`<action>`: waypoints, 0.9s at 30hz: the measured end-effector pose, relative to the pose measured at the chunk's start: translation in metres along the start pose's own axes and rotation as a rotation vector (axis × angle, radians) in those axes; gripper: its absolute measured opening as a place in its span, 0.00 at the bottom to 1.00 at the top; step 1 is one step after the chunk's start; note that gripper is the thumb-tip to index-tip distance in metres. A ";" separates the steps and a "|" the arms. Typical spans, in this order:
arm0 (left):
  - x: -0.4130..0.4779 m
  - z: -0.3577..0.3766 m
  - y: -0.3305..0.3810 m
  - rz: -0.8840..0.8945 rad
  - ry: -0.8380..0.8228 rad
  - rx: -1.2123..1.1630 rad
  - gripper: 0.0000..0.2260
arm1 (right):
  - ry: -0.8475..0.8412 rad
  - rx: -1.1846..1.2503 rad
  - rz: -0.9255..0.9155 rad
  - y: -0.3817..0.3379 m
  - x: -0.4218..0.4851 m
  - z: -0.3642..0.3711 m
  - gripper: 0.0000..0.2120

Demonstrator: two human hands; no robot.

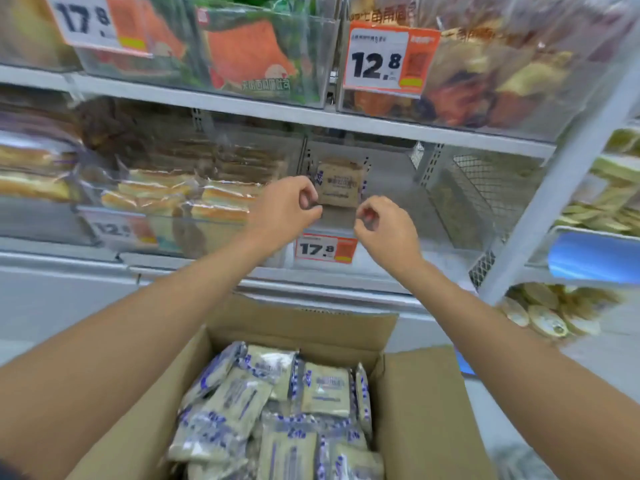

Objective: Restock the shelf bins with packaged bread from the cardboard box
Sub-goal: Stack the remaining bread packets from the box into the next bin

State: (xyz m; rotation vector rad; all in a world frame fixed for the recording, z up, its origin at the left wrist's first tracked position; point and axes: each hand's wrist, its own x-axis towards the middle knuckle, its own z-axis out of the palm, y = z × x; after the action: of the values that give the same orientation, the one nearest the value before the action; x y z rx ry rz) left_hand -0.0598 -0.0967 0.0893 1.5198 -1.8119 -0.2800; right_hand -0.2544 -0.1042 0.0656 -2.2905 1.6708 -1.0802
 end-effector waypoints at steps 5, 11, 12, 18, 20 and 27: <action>-0.092 0.043 -0.028 -0.235 -0.284 -0.095 0.05 | -0.404 0.045 0.221 0.020 -0.107 0.034 0.10; -0.174 0.081 -0.107 -0.461 -0.437 -0.136 0.04 | -0.741 -0.005 0.454 0.074 -0.185 0.095 0.22; -0.182 0.085 -0.121 -0.488 -0.441 -0.139 0.05 | -0.748 -0.014 0.509 0.080 -0.191 0.105 0.26; -0.210 0.099 -0.161 -0.593 -0.517 -0.266 0.04 | -0.753 -0.136 0.533 0.108 -0.234 0.147 0.28; -0.210 0.103 -0.157 -0.593 -0.547 -0.225 0.06 | -0.621 -0.047 0.565 0.097 -0.228 0.140 0.28; -0.188 0.111 -0.113 -0.562 -0.621 -0.530 0.37 | -0.505 0.586 0.550 0.030 -0.173 0.092 0.21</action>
State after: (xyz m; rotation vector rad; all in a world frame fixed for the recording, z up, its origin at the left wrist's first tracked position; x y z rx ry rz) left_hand -0.0423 0.0137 -0.1298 1.6029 -1.4929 -1.5141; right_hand -0.2483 0.0055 -0.0990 -1.4495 1.3984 -0.6660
